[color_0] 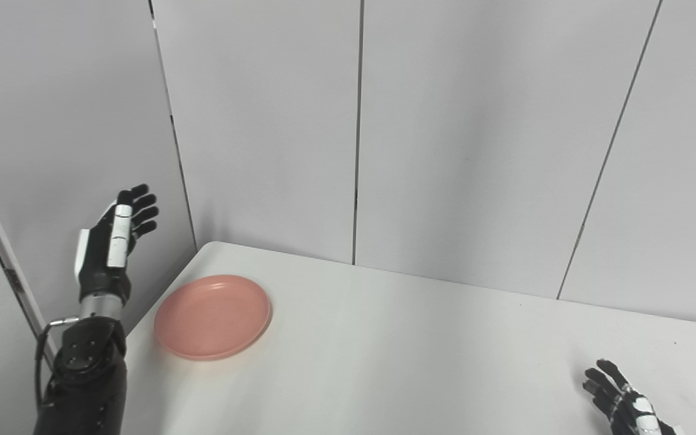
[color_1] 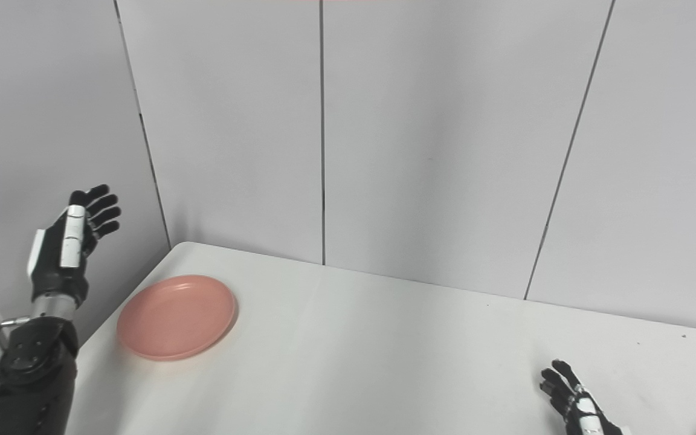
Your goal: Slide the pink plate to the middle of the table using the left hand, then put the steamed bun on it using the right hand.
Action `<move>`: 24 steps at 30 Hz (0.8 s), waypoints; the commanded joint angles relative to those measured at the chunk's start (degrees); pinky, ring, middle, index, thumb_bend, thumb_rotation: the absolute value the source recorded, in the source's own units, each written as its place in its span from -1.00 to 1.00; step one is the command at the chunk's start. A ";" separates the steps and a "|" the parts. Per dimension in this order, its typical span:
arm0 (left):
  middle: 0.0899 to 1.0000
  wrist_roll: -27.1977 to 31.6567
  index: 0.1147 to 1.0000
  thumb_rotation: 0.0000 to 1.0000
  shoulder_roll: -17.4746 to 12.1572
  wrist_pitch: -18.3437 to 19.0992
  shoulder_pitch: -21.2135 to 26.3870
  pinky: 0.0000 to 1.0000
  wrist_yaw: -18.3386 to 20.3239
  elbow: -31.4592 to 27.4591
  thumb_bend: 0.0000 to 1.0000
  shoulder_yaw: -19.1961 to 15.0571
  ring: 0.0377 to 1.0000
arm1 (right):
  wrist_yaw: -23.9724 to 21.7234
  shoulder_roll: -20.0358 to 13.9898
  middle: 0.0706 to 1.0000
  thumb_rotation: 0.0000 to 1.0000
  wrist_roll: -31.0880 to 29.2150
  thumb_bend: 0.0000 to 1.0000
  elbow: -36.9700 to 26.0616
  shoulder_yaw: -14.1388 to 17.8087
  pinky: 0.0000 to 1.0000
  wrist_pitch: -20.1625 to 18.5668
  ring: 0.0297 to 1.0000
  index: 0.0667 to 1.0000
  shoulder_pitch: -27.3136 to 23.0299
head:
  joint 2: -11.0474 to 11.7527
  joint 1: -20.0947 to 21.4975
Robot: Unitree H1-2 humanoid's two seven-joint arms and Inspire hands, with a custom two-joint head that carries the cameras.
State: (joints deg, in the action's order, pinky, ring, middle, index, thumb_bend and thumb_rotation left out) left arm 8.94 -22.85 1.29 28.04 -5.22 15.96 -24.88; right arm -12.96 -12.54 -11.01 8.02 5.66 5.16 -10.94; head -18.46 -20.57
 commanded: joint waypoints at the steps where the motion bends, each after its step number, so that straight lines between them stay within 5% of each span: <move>1: 0.58 2.51 0.52 0.85 -1.81 -1.65 3.56 0.57 0.41 1.73 0.80 -1.03 0.57 | -0.28 0.32 0.76 0.97 -0.70 0.61 1.83 0.01 0.92 0.38 0.78 0.78 1.87 | -0.19 0.01; 15: 0.50 5.46 0.44 0.80 -2.28 -6.02 4.82 0.54 0.87 17.49 0.61 -1.65 0.51 | -0.21 0.23 0.74 0.94 -1.05 0.65 1.14 0.28 0.83 0.00 0.73 0.76 2.28 | -0.90 0.26; 24: 0.50 7.21 0.44 0.85 0.10 -3.22 4.12 0.49 0.53 16.69 0.59 -0.75 0.48 | 0.09 0.25 0.73 0.90 -1.27 0.66 0.44 0.31 0.78 -0.57 0.71 0.73 2.54 | -1.21 0.57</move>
State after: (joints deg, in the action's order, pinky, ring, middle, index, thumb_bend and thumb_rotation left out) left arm 15.94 -22.14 -1.57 29.68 -4.63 34.66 -26.00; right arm -12.93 -12.56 -11.99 7.50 5.92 5.13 -10.63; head -19.51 -20.04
